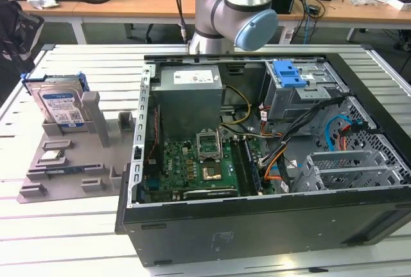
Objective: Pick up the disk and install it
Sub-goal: 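Reach for the disk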
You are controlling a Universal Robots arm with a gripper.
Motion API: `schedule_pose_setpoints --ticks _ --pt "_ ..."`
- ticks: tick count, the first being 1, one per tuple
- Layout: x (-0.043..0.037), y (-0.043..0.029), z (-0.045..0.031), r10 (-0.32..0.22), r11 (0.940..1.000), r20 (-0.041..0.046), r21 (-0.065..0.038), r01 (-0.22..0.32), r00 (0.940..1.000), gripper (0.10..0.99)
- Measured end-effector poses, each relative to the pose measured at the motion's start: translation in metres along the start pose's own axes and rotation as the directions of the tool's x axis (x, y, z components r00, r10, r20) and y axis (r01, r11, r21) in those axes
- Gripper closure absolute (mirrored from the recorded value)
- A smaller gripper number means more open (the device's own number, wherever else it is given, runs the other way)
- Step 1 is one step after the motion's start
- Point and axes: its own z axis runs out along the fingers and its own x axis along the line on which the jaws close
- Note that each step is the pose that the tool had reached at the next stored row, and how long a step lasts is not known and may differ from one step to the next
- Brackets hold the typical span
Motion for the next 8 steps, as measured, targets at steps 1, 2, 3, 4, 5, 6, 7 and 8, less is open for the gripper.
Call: schedule_pose_setpoints --ticks 1,2,3,4,5,6,7,8 --pt "0.0006 0.0011 0.0017 0.000 1.0000 0.0002 0.001 0.000 1.0000 0.980" --pt "0.0014 0.0018 0.0029 0.000 1.0000 0.0004 0.003 0.000 1.0000 0.980" --pt "0.0035 0.0027 0.0049 0.000 1.0000 0.0003 0.005 0.000 1.0000 0.980" --pt "0.0045 0.0031 0.0059 0.000 1.0000 0.0004 0.005 0.000 1.0000 0.980" --pt "0.0056 0.0034 0.0068 0.000 1.0000 0.0004 0.006 0.000 1.0000 0.980" --pt "0.0070 0.0038 0.0077 0.000 1.0000 0.0004 0.007 0.000 1.0000 0.980" --pt "0.0078 0.0040 0.0084 0.000 1.0000 0.0004 0.008 0.000 1.0000 0.980" --pt "0.0084 0.0042 0.0091 0.000 1.0000 0.0004 0.008 0.000 1.0000 0.980"
